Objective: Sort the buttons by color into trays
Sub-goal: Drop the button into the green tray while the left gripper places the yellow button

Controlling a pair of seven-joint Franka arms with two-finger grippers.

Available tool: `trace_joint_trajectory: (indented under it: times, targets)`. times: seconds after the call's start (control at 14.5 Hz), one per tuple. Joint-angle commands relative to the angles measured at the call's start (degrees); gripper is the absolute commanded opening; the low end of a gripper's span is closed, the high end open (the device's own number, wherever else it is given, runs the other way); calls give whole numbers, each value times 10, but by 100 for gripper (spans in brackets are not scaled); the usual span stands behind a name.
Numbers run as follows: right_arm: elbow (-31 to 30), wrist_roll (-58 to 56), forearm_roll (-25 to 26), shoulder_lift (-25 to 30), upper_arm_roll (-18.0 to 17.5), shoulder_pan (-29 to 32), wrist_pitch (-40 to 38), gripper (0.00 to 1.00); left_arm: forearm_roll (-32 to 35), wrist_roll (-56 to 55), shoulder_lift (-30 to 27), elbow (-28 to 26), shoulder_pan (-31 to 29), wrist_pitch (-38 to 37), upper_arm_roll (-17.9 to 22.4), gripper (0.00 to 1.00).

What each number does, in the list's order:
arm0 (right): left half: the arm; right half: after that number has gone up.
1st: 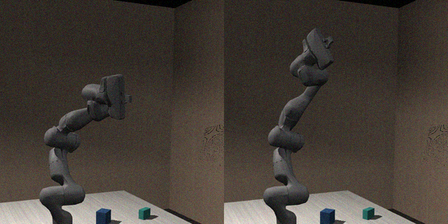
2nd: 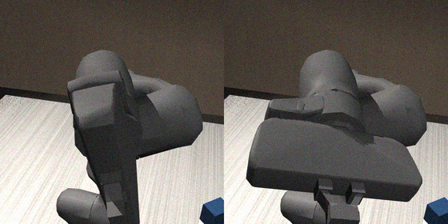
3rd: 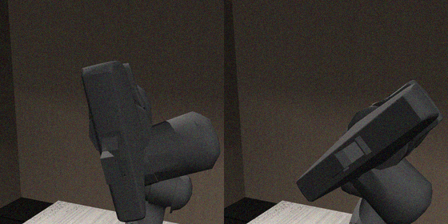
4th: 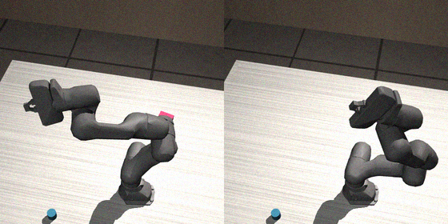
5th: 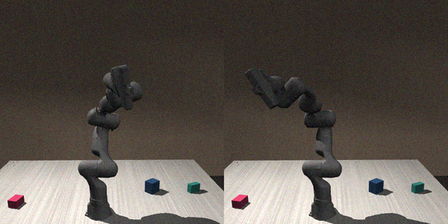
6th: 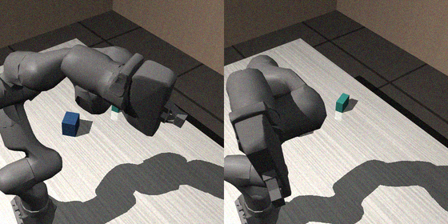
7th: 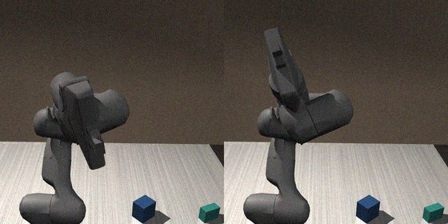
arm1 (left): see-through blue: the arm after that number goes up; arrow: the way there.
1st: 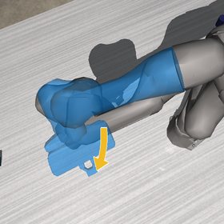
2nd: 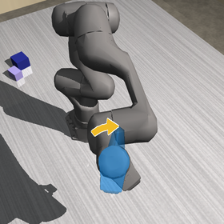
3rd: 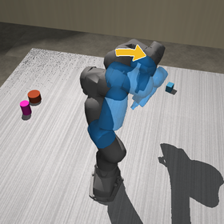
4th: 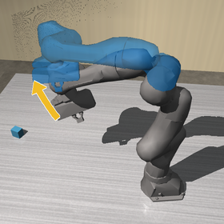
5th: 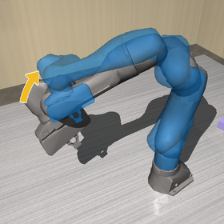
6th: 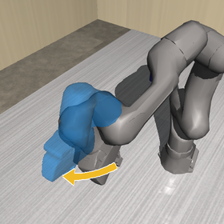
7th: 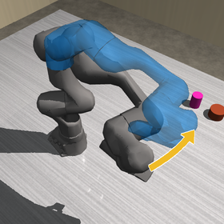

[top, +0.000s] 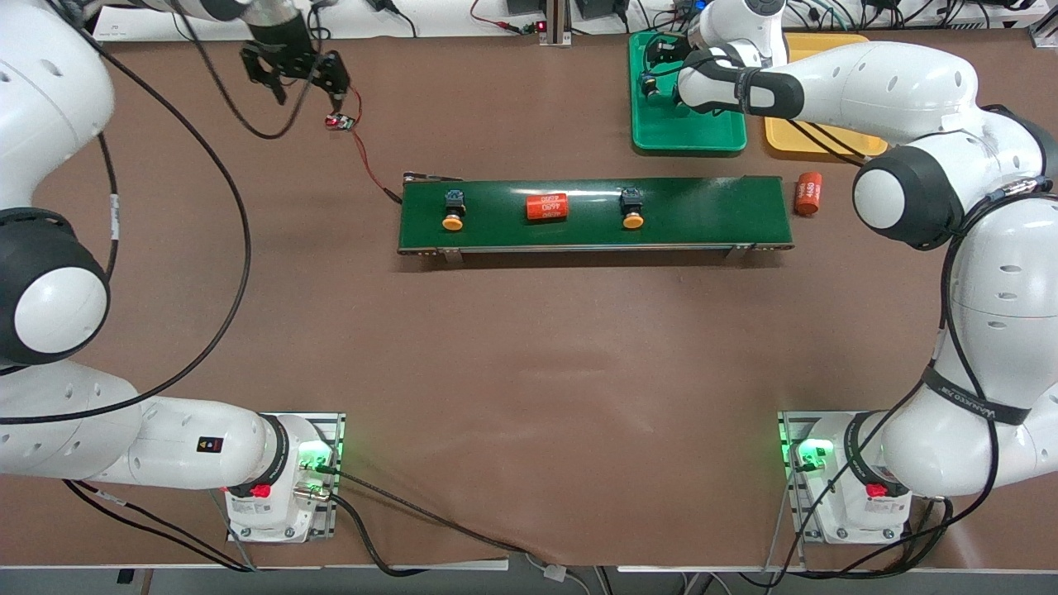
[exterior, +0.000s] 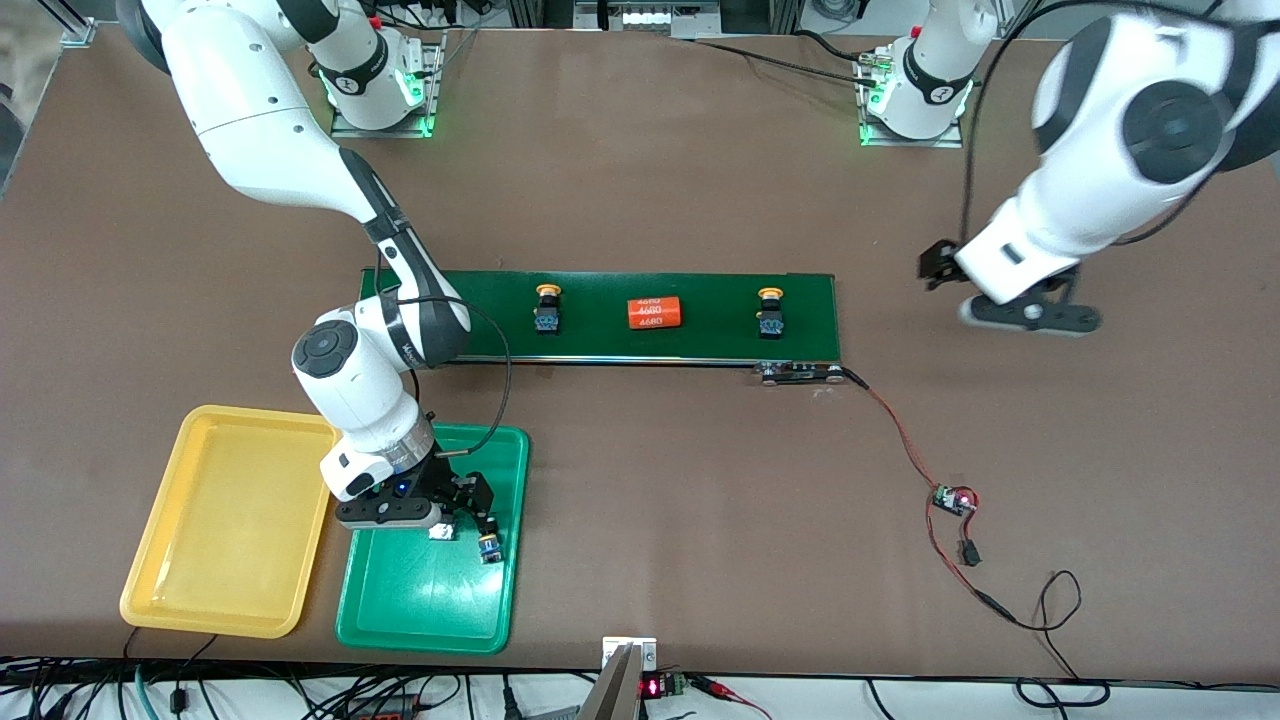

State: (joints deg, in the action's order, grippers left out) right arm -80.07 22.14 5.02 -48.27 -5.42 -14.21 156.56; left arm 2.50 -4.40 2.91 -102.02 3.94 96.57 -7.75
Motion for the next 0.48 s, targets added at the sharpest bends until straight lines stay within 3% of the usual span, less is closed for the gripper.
trace_joint_trajectory:
  times: [0.0, 0.07, 0.41]
  targets:
    - [-94, -6, -11, 78, 0, -1, -17, 100, -7, 40, -5, 86, -9, -93, 14, 100]
    - [-125, -6, -11, 108, -1, 0, -37, 100, -7, 43, -4, 109, -17, -95, 20, 100]
    - [-226, -3, -16, 242, -9, 1, -214, 100, 16, 77, -13, 111, -23, -70, 38, 100]
